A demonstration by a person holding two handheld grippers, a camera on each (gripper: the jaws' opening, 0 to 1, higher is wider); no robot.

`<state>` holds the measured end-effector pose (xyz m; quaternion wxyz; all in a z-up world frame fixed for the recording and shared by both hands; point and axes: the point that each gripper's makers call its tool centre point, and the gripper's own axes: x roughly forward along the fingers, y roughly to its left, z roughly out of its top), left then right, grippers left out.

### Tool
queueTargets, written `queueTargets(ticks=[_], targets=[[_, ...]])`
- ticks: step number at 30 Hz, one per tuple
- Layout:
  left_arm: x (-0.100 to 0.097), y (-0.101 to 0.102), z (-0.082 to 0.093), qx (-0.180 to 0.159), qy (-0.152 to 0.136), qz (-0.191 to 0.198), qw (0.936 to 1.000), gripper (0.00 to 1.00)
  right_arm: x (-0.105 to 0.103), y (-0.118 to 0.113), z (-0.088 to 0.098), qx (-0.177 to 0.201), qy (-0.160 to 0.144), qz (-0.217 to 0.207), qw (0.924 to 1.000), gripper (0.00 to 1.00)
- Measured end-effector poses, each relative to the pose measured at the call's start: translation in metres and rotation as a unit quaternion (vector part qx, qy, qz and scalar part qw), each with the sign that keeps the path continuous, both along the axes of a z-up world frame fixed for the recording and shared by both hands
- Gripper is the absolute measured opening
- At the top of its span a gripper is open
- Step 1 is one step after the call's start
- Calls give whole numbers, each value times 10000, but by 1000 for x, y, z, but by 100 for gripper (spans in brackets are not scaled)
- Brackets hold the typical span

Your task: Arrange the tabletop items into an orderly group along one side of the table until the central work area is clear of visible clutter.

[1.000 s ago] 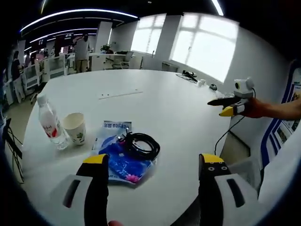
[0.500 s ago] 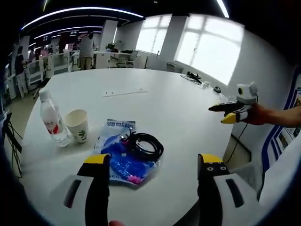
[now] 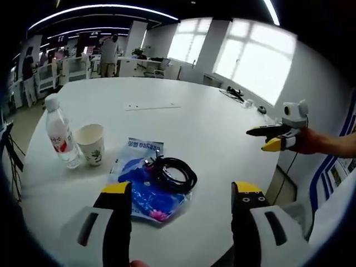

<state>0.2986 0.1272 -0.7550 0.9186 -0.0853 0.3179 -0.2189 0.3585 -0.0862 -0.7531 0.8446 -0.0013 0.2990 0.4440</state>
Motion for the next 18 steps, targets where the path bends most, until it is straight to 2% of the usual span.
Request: queueTargets(ticks=[10,18], targets=[[8,3,-7,-45,64,85,9999,72,5,10,-2,44,50,76,9999,76],[11,-2,-8,-97,109,157,9998,71,11,18,-7,7,120,178,9998,75]])
